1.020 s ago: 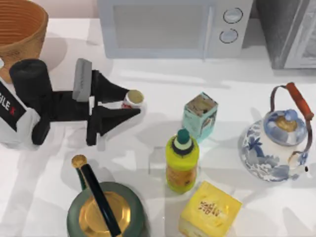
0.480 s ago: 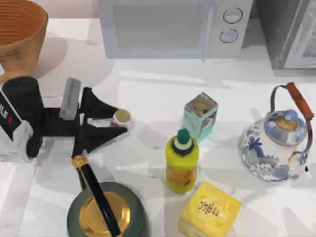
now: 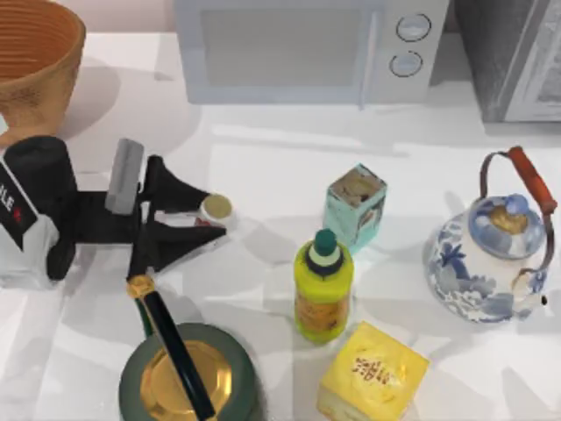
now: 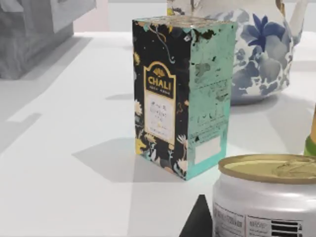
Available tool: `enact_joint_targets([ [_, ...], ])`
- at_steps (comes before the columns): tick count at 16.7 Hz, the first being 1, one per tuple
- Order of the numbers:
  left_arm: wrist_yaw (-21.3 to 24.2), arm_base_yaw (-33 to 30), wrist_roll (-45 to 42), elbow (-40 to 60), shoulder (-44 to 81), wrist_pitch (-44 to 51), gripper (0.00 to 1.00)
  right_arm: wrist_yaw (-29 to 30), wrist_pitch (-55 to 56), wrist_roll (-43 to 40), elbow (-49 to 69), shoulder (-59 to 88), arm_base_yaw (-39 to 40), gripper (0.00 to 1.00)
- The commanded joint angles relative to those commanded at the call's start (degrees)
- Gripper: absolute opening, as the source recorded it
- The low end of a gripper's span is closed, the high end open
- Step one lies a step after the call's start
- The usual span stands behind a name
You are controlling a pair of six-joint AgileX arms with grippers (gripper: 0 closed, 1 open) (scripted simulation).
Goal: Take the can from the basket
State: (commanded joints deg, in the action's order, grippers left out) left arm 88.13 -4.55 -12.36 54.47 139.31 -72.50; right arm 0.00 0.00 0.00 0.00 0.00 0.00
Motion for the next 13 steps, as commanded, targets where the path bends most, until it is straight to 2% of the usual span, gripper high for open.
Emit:
enact_joint_targets([
  [8, 0.00, 0.00, 0.00, 0.00, 0.00, 0.00, 0.98, 0.00, 0.00, 0.00, 0.00, 0.00, 0.00, 1.00],
  [13, 0.00, 0.00, 0.00, 0.00, 0.00, 0.00, 1.00, 0.00, 0.00, 0.00, 0.00, 0.00, 0.00, 1.00],
])
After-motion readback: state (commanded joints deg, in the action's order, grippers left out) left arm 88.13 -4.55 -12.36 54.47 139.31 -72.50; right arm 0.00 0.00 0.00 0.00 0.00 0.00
